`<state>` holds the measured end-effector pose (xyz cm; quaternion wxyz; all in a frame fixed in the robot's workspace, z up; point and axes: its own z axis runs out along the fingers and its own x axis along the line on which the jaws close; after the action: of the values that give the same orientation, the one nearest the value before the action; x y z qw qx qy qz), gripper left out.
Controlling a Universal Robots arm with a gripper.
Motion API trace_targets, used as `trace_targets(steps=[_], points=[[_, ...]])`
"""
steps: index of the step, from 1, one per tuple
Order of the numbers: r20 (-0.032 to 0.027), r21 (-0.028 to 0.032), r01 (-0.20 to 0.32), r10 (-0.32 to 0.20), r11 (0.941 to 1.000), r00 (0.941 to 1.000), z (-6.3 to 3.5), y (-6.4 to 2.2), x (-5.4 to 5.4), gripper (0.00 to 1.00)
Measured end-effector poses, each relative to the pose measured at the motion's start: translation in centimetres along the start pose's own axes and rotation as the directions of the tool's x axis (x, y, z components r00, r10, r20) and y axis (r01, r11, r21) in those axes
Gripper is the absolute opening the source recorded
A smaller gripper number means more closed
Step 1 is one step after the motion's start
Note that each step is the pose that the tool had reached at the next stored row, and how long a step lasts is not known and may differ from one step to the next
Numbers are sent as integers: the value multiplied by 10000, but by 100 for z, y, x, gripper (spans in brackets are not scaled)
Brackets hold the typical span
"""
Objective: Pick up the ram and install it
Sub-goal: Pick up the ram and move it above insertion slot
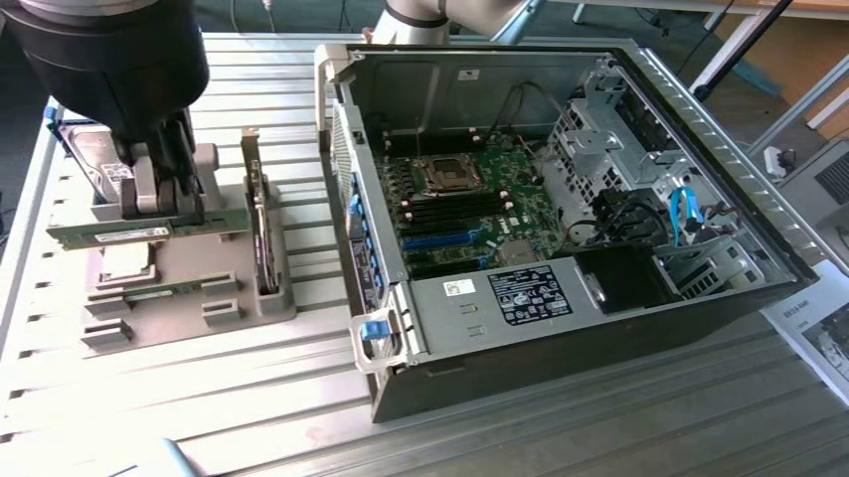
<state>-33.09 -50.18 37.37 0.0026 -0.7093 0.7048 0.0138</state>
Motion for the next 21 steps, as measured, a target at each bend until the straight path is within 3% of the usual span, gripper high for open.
trace_targets(steps=[3, 21], points=[[0, 0, -1, 1, 10000, 10000, -101, -24, -2, 12], [3, 1, -1, 1, 10000, 10000, -424, -111, -9, 12]])
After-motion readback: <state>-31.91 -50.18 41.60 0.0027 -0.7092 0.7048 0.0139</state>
